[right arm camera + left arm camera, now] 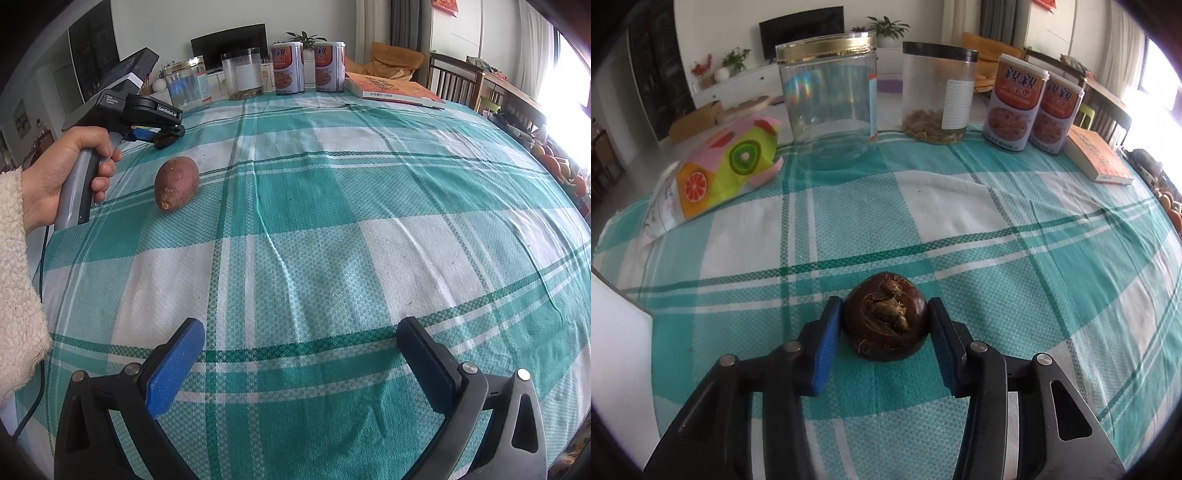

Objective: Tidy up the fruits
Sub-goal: 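Lift the brown fruit with the left tool while the right tool grasps the last sweet potato, then carry both items into the white box and open both tools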

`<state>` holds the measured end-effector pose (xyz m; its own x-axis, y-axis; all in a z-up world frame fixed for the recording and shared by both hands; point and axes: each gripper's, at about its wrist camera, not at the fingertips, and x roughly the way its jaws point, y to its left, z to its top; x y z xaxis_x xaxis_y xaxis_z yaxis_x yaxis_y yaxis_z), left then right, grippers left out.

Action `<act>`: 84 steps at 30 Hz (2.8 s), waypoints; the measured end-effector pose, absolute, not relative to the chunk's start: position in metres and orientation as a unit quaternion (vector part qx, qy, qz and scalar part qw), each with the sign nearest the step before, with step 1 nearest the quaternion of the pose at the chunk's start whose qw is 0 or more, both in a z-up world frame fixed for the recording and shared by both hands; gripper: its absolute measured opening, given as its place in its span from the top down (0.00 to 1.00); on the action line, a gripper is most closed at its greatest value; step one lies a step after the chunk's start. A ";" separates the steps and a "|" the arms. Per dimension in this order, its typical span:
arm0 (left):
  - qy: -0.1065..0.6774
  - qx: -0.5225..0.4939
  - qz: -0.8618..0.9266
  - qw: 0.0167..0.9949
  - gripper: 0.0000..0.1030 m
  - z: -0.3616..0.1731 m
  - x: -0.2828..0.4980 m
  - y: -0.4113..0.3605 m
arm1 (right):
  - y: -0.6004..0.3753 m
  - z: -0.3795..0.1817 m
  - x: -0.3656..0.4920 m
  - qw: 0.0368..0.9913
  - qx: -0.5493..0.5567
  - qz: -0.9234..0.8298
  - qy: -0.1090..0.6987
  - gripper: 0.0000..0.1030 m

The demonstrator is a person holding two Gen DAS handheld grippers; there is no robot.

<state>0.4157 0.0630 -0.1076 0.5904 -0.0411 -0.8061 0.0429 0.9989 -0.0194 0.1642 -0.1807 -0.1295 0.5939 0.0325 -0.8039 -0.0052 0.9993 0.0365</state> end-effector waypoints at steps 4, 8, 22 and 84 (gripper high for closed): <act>0.452 -0.011 -0.020 0.892 0.54 -0.103 0.394 0.073 | -0.181 -0.130 0.164 0.893 0.015 0.010 0.451 0.00; 0.452 -0.026 -0.005 0.892 0.54 -0.090 0.355 0.081 | -0.181 -0.129 0.165 0.892 0.015 0.010 0.451 0.00; 0.450 -0.005 -0.004 0.893 0.53 -0.075 0.207 0.043 | -0.184 -0.128 0.163 0.895 0.026 0.018 0.445 0.00; 0.399 -0.128 -0.127 0.899 0.54 0.013 0.069 0.097 | -0.142 -0.093 0.271 0.781 0.181 0.164 0.574 0.63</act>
<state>0.0690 0.0973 0.0128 0.6494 -0.3295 -0.6854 0.1256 0.9353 -0.3307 0.2709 -0.1419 -0.0928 0.2866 0.4632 -0.8386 -0.0483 0.8812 0.4702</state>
